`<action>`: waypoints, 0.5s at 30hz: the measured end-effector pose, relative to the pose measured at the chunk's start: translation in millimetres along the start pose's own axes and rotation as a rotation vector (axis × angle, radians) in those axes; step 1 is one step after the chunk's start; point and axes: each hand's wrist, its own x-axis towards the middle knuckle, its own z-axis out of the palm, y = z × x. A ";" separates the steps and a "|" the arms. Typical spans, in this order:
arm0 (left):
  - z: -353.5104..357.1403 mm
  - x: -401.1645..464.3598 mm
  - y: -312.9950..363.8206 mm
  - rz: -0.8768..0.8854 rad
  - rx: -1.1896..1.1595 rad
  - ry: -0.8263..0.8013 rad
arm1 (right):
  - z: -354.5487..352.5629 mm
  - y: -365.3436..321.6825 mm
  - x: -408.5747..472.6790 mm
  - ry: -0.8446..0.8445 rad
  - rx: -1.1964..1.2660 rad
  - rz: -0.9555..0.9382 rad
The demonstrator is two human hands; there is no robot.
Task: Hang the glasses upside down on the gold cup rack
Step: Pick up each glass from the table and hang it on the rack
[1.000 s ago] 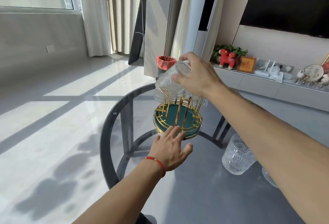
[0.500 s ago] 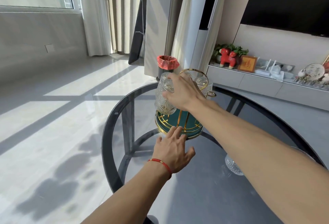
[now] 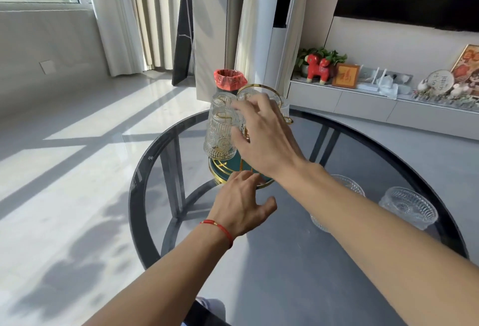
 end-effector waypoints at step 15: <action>26.5 -2.8 60.8 -0.097 -0.455 -0.260 | -39.3 84.0 -184.5 0.053 0.252 0.557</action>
